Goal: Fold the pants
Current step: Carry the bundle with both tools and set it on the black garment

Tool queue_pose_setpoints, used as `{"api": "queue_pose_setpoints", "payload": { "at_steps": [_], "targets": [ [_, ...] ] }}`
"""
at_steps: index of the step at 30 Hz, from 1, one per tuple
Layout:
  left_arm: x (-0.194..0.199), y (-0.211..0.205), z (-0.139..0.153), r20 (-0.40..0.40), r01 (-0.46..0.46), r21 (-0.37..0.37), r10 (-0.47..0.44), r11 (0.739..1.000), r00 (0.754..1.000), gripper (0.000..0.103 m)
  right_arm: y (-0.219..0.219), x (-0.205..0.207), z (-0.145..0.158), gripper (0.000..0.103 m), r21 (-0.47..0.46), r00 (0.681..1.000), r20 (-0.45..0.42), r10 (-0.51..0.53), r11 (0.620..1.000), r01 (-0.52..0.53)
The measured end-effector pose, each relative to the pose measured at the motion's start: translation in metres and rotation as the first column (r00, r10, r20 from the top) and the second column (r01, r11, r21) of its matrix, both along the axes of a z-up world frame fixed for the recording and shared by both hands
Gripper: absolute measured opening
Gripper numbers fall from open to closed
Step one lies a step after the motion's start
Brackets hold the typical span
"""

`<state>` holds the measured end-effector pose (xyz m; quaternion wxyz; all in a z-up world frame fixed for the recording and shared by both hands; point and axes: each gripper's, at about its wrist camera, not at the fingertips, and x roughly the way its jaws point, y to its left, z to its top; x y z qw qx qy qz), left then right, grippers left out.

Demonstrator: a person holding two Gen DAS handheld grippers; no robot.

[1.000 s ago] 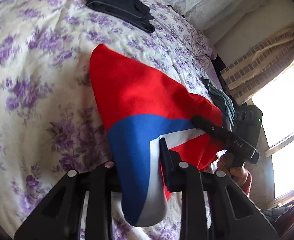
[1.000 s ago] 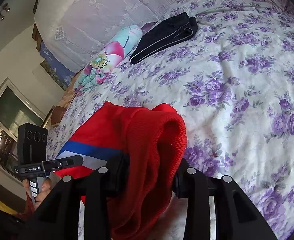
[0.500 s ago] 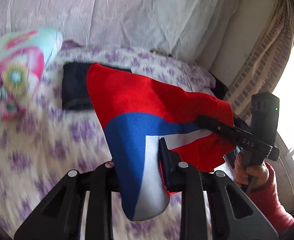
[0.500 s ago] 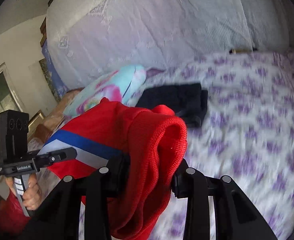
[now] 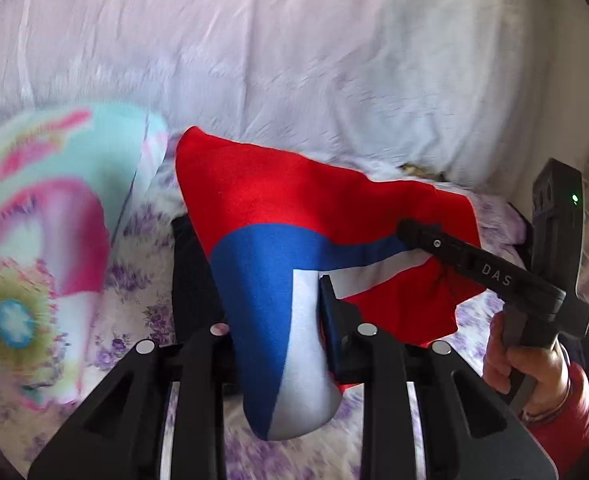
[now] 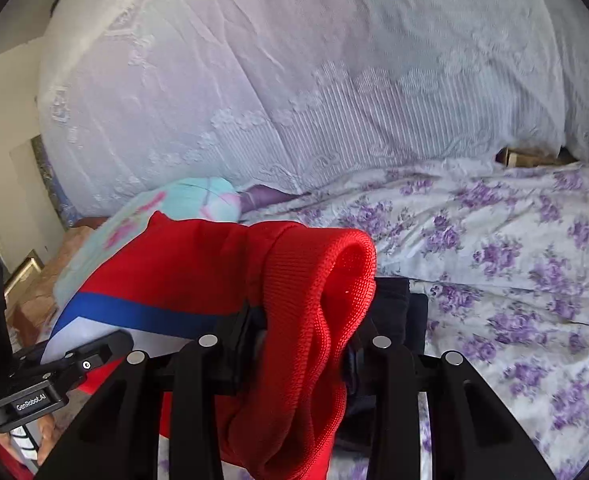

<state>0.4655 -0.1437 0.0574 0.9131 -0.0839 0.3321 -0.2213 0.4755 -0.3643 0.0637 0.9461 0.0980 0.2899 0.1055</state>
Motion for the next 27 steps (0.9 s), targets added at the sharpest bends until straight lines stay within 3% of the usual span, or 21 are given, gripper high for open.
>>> {"api": "queue_pose_setpoints", "payload": {
  "at_steps": [3, 4, 6, 7, 11, 14, 16, 18, 20, 22, 24, 27],
  "targets": [
    [0.039, 0.001, -0.052, -0.109, -0.052, 0.012, 0.053, 0.999, 0.993, 0.030, 0.002, 0.037, -0.045, 0.038, -0.028, 0.996, -0.077, -0.041, 0.999, 0.039],
    [0.047, 0.002, -0.075, -0.141, -0.101, 0.032, 0.104, 0.994, 0.984, 0.043, 0.002, 0.049, -0.070, 0.046, -0.044, 0.989, -0.126, -0.073, 0.997, 0.068],
    [0.046, 0.010, -0.099, -0.112, -0.139, -0.006, 0.138, 0.990, 0.984, 0.056, 0.002, 0.050, -0.090, 0.049, -0.044, 0.993, -0.086, -0.085, 0.996, 0.082],
    [0.044, 0.011, -0.100, -0.088, -0.137, -0.010, 0.135, 0.991, 0.987, 0.058, 0.005, 0.047, -0.093, 0.050, -0.063, 0.996, -0.045, -0.082, 0.995, 0.079],
    [0.032, 0.011, -0.088, -0.043, -0.177, 0.053, 0.179, 0.983, 0.983, 0.067, 0.006, 0.038, -0.078, 0.057, -0.075, 0.995, -0.019, -0.093, 0.993, 0.092],
    [0.018, 0.027, -0.076, 0.018, -0.224, 0.017, 0.223, 0.975, 0.975, 0.067, -0.007, 0.004, -0.056, 0.066, -0.023, 0.986, 0.103, -0.133, 0.990, 0.136],
    [0.012, 0.037, -0.074, 0.018, -0.270, 0.010, 0.270, 0.963, 0.963, 0.073, -0.008, -0.020, -0.050, 0.073, -0.038, 0.975, 0.156, -0.157, 0.986, 0.164],
    [0.017, 0.039, -0.080, -0.015, -0.293, 0.041, 0.294, 0.955, 0.956, 0.073, -0.003, -0.024, -0.059, 0.074, -0.124, 0.976, 0.130, -0.176, 0.973, 0.193],
    [0.025, 0.036, -0.098, -0.071, -0.302, 0.102, 0.309, 0.948, 0.948, 0.078, 0.000, -0.013, -0.085, 0.083, -0.225, 0.970, 0.052, -0.239, 0.943, 0.244],
    [0.024, 0.038, -0.109, -0.078, -0.323, 0.117, 0.333, 0.939, 0.940, 0.085, -0.014, -0.008, -0.097, 0.088, -0.144, 0.968, -0.001, -0.251, 0.958, 0.248],
    [0.013, 0.046, -0.107, -0.090, -0.335, 0.084, 0.342, 0.939, 0.935, 0.083, -0.028, -0.014, -0.089, 0.087, -0.029, 0.964, -0.034, -0.265, 0.964, 0.264],
    [-0.025, 0.049, -0.091, -0.038, -0.350, 0.048, 0.352, 0.935, 0.935, 0.080, -0.035, -0.057, -0.073, 0.089, 0.105, 0.949, 0.049, -0.313, 0.946, 0.306]
  ]
}}
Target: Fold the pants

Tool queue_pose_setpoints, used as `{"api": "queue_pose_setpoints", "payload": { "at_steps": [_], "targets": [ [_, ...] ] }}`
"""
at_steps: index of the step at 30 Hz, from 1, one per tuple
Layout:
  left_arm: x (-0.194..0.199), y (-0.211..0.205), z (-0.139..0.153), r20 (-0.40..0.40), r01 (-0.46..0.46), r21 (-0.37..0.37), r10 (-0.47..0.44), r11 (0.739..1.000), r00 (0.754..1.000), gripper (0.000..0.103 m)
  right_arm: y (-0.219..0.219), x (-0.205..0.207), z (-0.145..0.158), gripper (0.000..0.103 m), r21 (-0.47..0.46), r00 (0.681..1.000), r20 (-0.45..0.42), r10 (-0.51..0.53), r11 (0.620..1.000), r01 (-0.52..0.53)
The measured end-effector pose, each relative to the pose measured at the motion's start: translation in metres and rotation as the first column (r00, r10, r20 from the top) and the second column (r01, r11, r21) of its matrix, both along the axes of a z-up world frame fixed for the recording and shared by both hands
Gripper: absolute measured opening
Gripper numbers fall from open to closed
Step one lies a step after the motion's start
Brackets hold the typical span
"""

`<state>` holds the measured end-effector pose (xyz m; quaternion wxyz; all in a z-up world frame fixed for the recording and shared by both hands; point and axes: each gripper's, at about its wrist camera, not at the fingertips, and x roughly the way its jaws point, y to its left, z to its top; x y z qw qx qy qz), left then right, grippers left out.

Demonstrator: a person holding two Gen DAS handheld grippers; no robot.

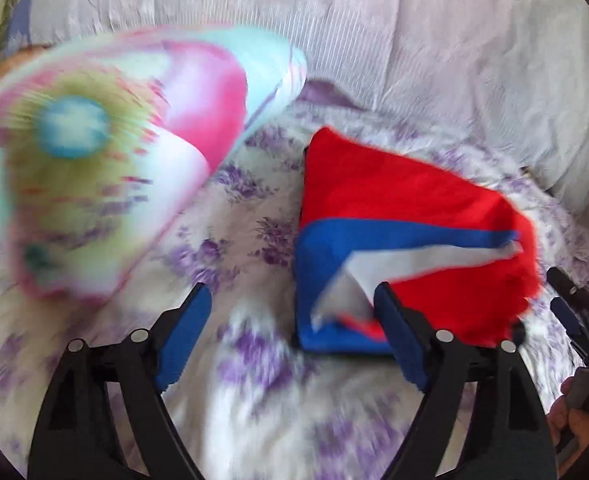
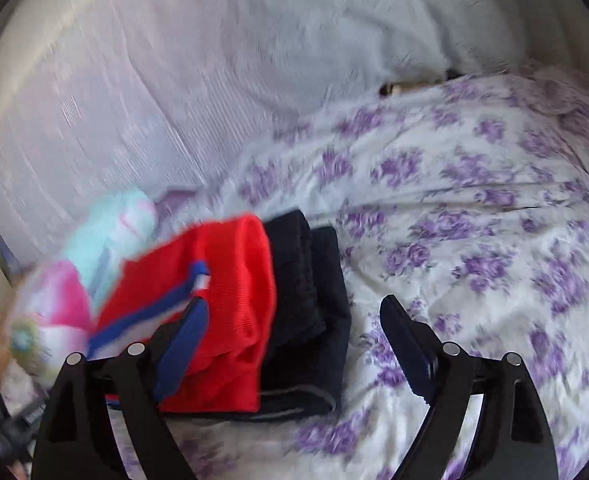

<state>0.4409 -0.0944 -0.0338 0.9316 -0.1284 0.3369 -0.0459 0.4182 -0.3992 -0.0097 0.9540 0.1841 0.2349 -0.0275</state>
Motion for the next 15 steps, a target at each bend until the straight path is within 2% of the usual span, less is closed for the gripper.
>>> {"api": "queue_pose_setpoints", "payload": {
  "at_steps": [4, 7, 8, 11, 13, 15],
  "targets": [
    [-0.061, -0.017, 0.017, 0.070, 0.051, 0.073, -0.056, 0.996, 0.996, 0.082, 0.024, -0.061, -0.001, 0.093, -0.045, 0.999, 0.039, 0.010, 0.999, -0.009],
    [-0.110, -0.031, 0.020, 0.126, 0.057, 0.154, -0.077, 0.986, 0.989, 0.093, 0.052, -0.105, -0.007, 0.094, -0.143, 0.997, 0.061, 0.050, 0.989, -0.041],
    [-0.126, -0.032, 0.019, 0.141, 0.043, 0.175, -0.068, 0.984, 0.988, 0.093, 0.060, -0.118, -0.008, 0.095, -0.189, 0.996, 0.067, 0.057, 0.981, -0.043],
    [-0.149, -0.031, 0.016, 0.137, 0.033, 0.179, -0.058, 0.983, 0.989, 0.094, 0.073, -0.153, -0.007, 0.097, -0.293, 0.993, 0.100, 0.061, 0.956, -0.030],
    [-0.161, -0.024, 0.013, 0.130, 0.017, 0.162, -0.039, 0.987, 0.991, 0.094, 0.073, -0.174, -0.004, 0.099, -0.306, 0.988, 0.145, 0.045, 0.952, 0.001],
    [-0.176, -0.019, 0.013, 0.150, -0.025, 0.187, -0.004, 0.982, 0.989, 0.094, 0.068, -0.193, -0.002, 0.099, -0.293, 0.980, 0.198, 0.015, 0.955, 0.045]
  ]
}}
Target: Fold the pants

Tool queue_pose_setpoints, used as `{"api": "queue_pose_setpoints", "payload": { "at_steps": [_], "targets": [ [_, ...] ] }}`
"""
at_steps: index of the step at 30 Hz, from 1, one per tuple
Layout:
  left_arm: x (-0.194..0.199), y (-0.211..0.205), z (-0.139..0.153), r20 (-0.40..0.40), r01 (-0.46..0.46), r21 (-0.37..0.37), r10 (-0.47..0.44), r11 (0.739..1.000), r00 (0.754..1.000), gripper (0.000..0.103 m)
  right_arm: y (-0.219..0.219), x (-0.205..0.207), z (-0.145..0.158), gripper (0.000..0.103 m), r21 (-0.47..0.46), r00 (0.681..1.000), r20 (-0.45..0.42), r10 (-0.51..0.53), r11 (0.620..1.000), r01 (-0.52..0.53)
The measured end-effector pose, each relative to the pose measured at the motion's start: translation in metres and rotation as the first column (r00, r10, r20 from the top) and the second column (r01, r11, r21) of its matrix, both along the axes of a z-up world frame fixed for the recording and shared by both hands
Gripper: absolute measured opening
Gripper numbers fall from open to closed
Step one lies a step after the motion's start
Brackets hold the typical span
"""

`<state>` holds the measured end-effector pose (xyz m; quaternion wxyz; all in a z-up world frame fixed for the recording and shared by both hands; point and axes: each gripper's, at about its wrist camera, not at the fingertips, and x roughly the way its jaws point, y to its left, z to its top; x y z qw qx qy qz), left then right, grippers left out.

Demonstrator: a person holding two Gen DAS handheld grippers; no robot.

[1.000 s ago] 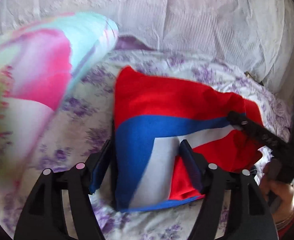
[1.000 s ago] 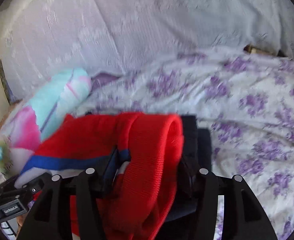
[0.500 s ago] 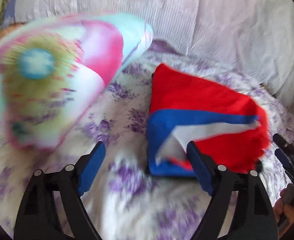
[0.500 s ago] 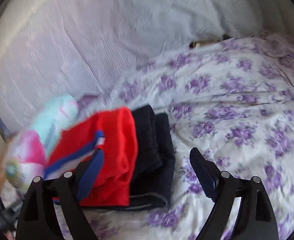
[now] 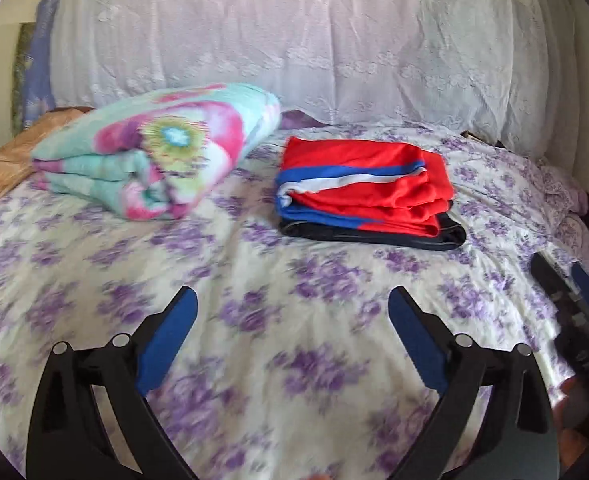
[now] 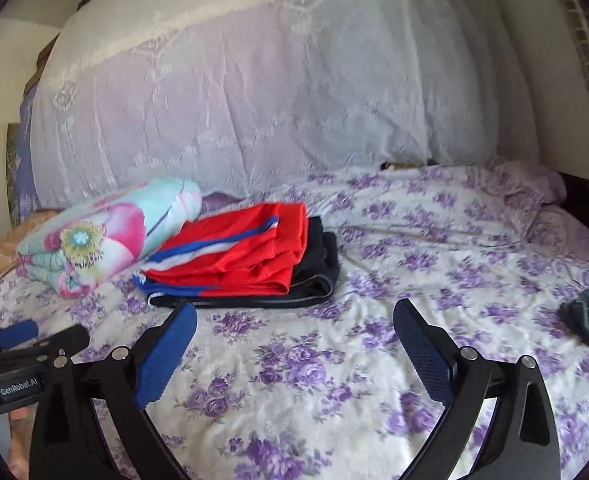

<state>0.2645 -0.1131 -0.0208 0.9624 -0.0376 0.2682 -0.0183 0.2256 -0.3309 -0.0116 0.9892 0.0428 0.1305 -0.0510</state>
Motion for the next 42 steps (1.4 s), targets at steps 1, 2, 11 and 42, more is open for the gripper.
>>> {"api": "queue_pose_setpoints", "payload": {
  "at_steps": [1, 2, 11, 42],
  "targets": [
    [-0.006, 0.001, 0.001, 0.009, -0.014, 0.013, 0.013, 1.000, 1.000, 0.094, -0.002, -0.005, -0.001, 0.099, 0.005, 1.000, 0.017, -0.011, 1.000, 0.011],
    [-0.013, 0.003, 0.003, 0.024, -0.022, 0.023, 0.021, 0.999, 0.999, 0.094, -0.003, -0.011, -0.001, 0.099, 0.008, 0.999, 0.033, -0.021, 1.000, 0.021],
    [-0.031, -0.002, 0.022, 0.116, -0.028, 0.057, 0.021, 0.998, 0.993, 0.098, 0.011, -0.008, -0.001, 0.099, -0.052, 1.000, 0.016, 0.013, 0.999, -0.012],
    [-0.032, -0.019, 0.017, 0.119, 0.011, 0.127, -0.026, 0.992, 0.993, 0.098, 0.015, -0.010, 0.001, 0.099, -0.069, 0.999, 0.036, 0.026, 0.997, -0.023]
  ]
}}
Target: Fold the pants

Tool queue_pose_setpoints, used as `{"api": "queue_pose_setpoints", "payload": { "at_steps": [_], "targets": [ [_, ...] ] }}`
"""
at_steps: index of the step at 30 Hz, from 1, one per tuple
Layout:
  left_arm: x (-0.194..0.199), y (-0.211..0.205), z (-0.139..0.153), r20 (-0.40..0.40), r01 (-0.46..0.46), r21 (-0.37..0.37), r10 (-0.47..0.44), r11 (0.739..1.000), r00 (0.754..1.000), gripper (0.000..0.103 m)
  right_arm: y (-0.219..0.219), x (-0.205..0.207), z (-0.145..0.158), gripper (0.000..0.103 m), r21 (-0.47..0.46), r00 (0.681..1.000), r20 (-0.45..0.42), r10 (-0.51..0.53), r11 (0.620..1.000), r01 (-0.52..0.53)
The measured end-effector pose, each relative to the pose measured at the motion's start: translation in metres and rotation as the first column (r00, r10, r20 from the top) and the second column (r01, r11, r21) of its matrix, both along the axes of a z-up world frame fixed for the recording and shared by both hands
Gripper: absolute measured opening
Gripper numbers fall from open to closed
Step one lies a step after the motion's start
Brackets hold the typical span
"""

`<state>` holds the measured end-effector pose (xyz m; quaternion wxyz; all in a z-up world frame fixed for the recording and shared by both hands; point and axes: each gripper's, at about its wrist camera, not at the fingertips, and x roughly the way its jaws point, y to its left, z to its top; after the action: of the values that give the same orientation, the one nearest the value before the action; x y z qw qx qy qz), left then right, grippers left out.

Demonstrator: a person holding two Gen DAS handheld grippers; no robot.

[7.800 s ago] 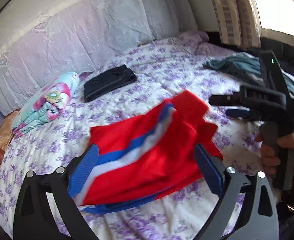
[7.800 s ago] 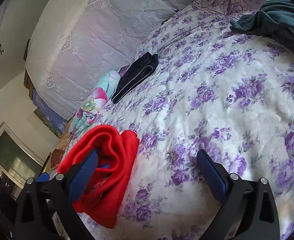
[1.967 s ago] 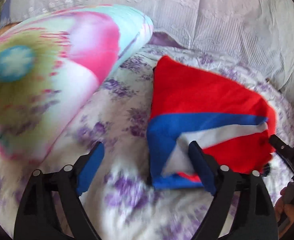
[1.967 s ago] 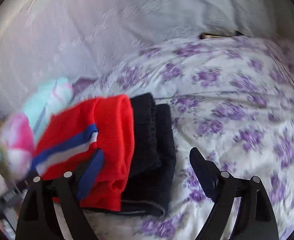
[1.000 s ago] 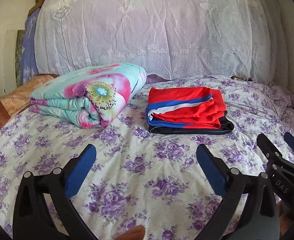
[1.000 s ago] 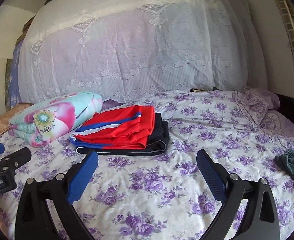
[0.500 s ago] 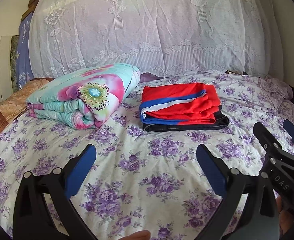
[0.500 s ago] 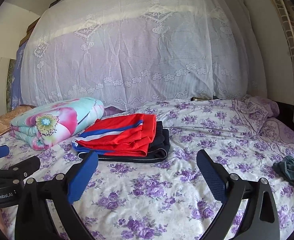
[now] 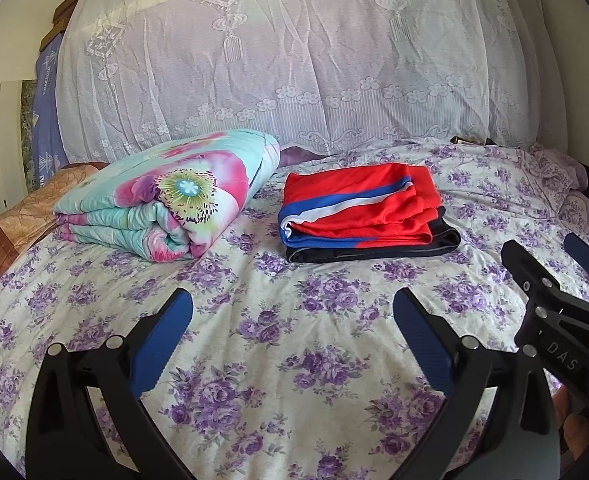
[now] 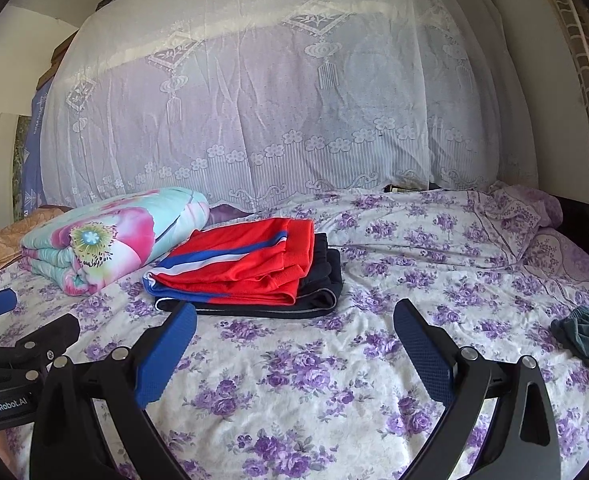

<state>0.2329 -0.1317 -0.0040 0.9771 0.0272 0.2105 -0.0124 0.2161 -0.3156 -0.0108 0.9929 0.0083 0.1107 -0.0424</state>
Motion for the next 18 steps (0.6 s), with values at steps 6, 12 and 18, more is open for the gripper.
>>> {"api": "queue_pose_setpoints", "payload": {
  "at_steps": [6, 12, 18],
  "targets": [
    [-0.0002, 0.0000, 0.0002, -0.001, 0.002, -0.003, -0.002, 1.000, 1.000, 0.098, -0.0017, 0.0013, -0.0002, 0.099, 0.008, 1.000, -0.004, 0.001, 1.000, -0.001],
    [-0.0001, 0.0008, 0.0016, 0.000, 0.001, -0.002, -0.001, 1.000, 1.000, 0.098, -0.0024, 0.0017, -0.0011, 0.099, 0.011, 1.000, -0.006, 0.000, 1.000, 0.000],
    [-0.0010, 0.0001, 0.0019, 0.000, 0.005, -0.006, -0.005, 1.000, 1.000, 0.098, -0.0029, 0.0020, -0.0009, 0.099, 0.011, 1.000, -0.006, 0.001, 1.000, 0.000]
  ]
}}
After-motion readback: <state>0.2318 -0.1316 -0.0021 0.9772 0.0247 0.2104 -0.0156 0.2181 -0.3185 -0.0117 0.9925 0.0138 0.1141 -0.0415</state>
